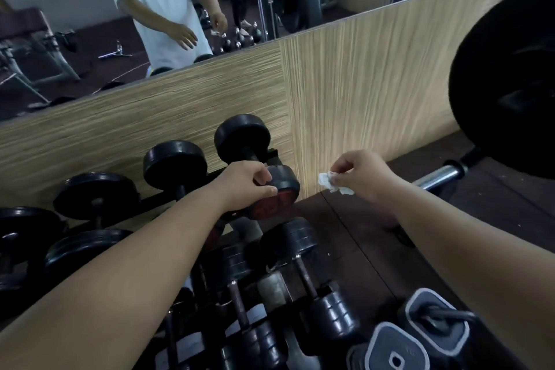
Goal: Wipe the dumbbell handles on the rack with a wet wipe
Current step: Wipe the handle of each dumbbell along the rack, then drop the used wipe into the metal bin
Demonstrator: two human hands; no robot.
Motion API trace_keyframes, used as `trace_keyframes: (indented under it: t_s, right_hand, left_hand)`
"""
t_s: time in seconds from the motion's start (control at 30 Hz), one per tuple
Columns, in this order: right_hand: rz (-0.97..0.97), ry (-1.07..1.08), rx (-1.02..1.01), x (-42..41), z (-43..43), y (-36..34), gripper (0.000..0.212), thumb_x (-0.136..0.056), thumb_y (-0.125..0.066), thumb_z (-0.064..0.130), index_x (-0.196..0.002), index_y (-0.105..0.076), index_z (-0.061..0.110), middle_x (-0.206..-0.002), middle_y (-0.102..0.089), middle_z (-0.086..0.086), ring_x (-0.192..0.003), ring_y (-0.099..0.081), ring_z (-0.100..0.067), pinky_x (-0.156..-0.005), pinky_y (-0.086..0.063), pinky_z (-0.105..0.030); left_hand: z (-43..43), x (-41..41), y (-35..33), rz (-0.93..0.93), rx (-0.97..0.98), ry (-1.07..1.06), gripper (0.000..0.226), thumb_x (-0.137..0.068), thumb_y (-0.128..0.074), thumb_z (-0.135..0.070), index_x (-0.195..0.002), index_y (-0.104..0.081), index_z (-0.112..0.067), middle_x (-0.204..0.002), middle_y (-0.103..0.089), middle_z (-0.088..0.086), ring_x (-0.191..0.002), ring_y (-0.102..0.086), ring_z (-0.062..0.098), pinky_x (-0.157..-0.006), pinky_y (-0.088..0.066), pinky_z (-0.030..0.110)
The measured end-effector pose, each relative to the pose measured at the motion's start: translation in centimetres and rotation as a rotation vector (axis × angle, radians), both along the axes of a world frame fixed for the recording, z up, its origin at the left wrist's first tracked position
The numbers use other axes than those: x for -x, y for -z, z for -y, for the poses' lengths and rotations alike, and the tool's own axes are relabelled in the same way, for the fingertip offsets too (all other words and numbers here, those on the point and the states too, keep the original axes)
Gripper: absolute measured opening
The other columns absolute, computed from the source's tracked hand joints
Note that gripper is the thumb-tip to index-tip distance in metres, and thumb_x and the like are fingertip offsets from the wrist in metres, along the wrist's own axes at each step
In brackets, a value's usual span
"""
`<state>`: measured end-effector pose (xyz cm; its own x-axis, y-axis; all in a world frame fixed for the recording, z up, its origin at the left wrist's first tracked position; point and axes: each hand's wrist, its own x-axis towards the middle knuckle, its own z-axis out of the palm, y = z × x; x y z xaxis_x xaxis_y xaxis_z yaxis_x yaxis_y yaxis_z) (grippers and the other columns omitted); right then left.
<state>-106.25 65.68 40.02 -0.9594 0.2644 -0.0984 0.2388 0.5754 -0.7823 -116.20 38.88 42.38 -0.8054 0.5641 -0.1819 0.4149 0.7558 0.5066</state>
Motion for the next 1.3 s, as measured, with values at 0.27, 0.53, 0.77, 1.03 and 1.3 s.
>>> trace_keyframes:
  t_s: [0.27, 0.53, 0.77, 1.03, 1.3]
  right_hand:
    - [0.012, 0.195, 0.011, -7.4, -1.9, 0.2, 0.011, -0.076, -0.080, 0.027, -0.082, -0.071, 0.026, -0.084, -0.071, 0.007, -0.080, -0.068, -0.009, -0.065, -0.052, -0.024]
    - [0.060, 0.495, 0.028, -16.7, -2.1, 1.5, 0.013, -0.073, -0.083, 0.020, -0.080, -0.072, 0.021, -0.082, -0.072, 0.001, -0.075, -0.067, -0.013, -0.061, -0.051, -0.024]
    - [0.124, 0.745, 0.025, -25.7, 0.6, 3.0, 0.013, -0.072, -0.082, 0.024, -0.080, -0.073, 0.022, -0.081, -0.073, 0.003, -0.075, -0.068, -0.013, -0.062, -0.048, -0.023]
    - [0.115, 1.180, 0.058, -40.8, 6.4, 4.2, 0.013, -0.073, -0.083, 0.014, -0.081, -0.073, 0.015, -0.075, -0.070, -0.002, -0.066, -0.063, -0.015, -0.056, -0.053, -0.024]
    - [0.152, 1.606, 0.081, -55.6, 16.1, 5.2, 0.011, -0.075, -0.083, 0.017, -0.081, -0.074, 0.019, -0.078, -0.072, 0.001, -0.071, -0.067, -0.015, -0.066, -0.054, -0.028]
  left_hand:
    - [-2.9, -1.6, 1.1, 0.024, 0.010, 0.197, 0.030, -0.083, -0.079, -0.054, -0.103, -0.070, -0.034, -0.099, -0.071, -0.016, -0.094, -0.067, 0.002, -0.087, -0.055, 0.029]
    - [-4.6, -3.6, 4.0, 0.183, 0.111, 0.411, 0.025, -0.085, -0.079, -0.050, -0.101, -0.070, -0.034, -0.100, -0.070, -0.012, -0.096, -0.066, 0.005, -0.088, -0.054, 0.026]
    - [-8.4, -6.5, 4.1, 0.206, 0.133, 0.664, 0.029, -0.089, -0.077, -0.044, -0.112, -0.071, -0.027, -0.108, -0.070, -0.011, -0.104, -0.065, 0.006, -0.093, -0.051, 0.026]
    - [-16.2, -16.2, 5.7, 0.195, 0.171, 1.068, 0.024, -0.086, -0.078, -0.050, -0.103, -0.071, -0.033, -0.099, -0.072, -0.014, -0.095, -0.066, 0.003, -0.082, -0.050, 0.024]
    - [-21.5, -33.2, 6.3, 0.234, 0.204, 1.488, 0.020, -0.087, -0.080, -0.039, -0.101, -0.072, -0.027, -0.097, -0.077, -0.008, -0.094, -0.072, 0.013, -0.089, -0.059, 0.034]
